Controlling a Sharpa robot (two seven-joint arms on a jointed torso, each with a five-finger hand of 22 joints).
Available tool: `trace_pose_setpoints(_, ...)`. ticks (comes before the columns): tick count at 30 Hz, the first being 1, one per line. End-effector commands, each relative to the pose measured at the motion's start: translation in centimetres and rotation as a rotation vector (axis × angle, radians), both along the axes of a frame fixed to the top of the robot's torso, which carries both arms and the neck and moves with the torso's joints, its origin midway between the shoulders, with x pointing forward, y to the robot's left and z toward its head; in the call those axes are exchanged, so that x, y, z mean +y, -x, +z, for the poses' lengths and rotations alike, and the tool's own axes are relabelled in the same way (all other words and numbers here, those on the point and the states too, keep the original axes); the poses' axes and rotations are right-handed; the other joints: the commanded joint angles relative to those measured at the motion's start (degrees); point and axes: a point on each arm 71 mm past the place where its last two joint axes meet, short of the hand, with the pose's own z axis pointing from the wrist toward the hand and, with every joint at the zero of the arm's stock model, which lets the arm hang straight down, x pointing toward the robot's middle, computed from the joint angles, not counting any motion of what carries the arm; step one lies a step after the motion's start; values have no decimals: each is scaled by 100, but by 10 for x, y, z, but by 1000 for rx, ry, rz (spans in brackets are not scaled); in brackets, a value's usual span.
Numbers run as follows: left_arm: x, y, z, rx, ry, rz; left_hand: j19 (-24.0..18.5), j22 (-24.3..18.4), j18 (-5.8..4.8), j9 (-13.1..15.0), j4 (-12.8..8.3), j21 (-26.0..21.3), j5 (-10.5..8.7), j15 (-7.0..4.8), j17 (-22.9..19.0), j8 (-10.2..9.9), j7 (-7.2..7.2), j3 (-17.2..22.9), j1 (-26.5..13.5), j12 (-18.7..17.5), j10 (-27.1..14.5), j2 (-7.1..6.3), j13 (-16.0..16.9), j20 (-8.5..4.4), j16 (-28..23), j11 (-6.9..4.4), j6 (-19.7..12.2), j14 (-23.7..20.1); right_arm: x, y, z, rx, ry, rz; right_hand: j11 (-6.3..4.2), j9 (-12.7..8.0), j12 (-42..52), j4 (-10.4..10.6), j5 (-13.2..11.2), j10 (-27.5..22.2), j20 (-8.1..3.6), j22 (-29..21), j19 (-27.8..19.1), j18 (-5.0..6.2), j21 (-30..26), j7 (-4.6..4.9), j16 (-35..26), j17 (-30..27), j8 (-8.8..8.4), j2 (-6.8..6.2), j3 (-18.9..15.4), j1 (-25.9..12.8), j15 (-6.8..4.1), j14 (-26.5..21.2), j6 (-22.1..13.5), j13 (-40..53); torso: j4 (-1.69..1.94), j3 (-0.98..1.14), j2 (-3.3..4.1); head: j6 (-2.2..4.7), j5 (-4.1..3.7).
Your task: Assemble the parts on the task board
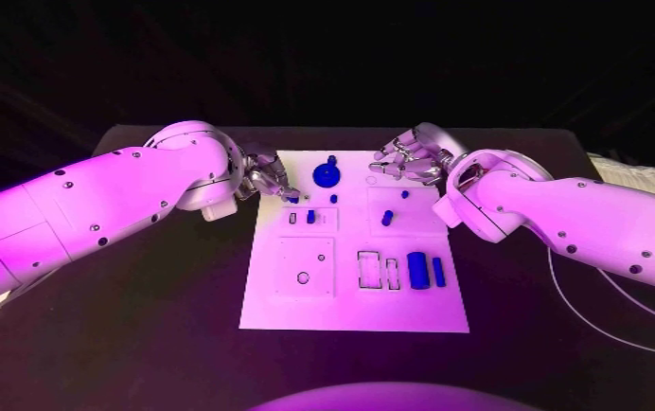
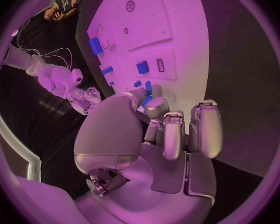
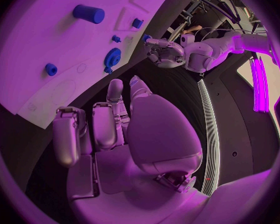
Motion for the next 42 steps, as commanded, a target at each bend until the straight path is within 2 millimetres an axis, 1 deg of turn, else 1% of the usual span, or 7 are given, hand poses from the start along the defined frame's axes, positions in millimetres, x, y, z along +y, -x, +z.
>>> trace_pose_setpoints(1, -2, 3, 2, -81, 5, -23, 114, 838, -38, -15, -793, 18, -14, 19, 1509, 24, -25, 853, 10, 42, 54, -59, 9, 25, 17, -9, 50, 601, 1, 1, -1, 8, 4, 13, -5, 7, -16, -5, 20, -19, 1, 498, -18, 62, -19, 9, -23, -5, -29, 38, -34, 1, 19, 170, -38, -6, 2, -5, 1, -16, 15)
trace_pose_setpoints(3, -2, 5, 0, -86, -1, -29, 116, 841, -39, -19, -802, 20, -6, 18, 1509, 23, -26, 877, 1, 49, 64, -73, 17, 24, 17, -10, 60, 601, 1, 1, -2, 8, 4, 13, -5, 7, -16, -5, 20, -19, 1, 498, -18, 62, -19, 9, -23, -5, -29, 38, -34, 1, 19, 170, -38, -6, 2, -6, 2, -12, 13)
trace_pose_setpoints(7, -3, 9, -6, -88, -28, -36, 122, 850, -41, -28, -818, 28, 10, 17, 1509, 20, -28, 920, -16, 60, 83, -100, 30, 23, 17, -12, 80, 601, 2, 1, -2, 10, 4, 14, -5, 8, -25, -5, 30, -20, 1, 490, -23, 64, -24, 8, -29, -12, -29, 40, -36, 2, 18, 169, -38, -12, -16, -4, 8, -12, 37)
trace_pose_setpoints(9, -4, 11, -10, -81, -42, -40, 126, 855, -43, -33, -826, 33, 17, 17, 1509, 18, -29, 939, -24, 60, 89, -112, 29, 23, 17, -13, 89, 601, 2, 1, -3, 11, 4, 15, -5, 8, -25, -5, 30, -20, 1, 490, -24, 64, -25, 8, -29, -12, -29, 40, -36, 3, 18, 169, -39, -12, -18, -3, 12, -15, 27)
trace_pose_setpoints(18, -5, 15, -21, -42, -83, -64, 126, 856, -42, -42, -841, 31, 31, 15, 1509, 14, -31, 976, -37, 56, 97, -131, 26, 22, 17, -15, 104, 601, 1, 2, -3, 13, 4, 14, -5, 8, -25, -5, 30, -20, 1, 490, -24, 64, -25, 8, -29, -12, -29, 40, -36, 3, 18, 169, -39, -12, -14, 2, 15, -50, 22)
trace_pose_setpoints(29, -4, 18, -25, 0, -131, -93, 126, 858, -42, -57, -870, 29, 55, 16, 1509, 6, -32, 1025, -57, 55, 110, -166, 27, 21, 17, -17, 128, 601, 1, 2, -4, 14, 4, 15, -5, 8, -25, -5, 30, -20, 1, 490, -24, 64, -25, 8, -29, -12, -29, 40, -36, 3, 18, 169, -39, -12, -13, 1, 10, -90, 32)
trace_pose_setpoints(42, -2, 19, -26, 5, -147, -85, 125, 859, -42, -66, -887, 28, 72, 17, 1509, 1, -33, 1052, -70, 56, 120, -184, 31, 22, 17, -18, 144, 601, 1, 2, -4, 15, 4, 15, -5, 8, -25, -5, 30, -20, 1, 490, -24, 64, -25, 8, -29, -12, -29, 40, -36, 3, 18, 169, -39, -12, -15, 0, 16, -96, 24)
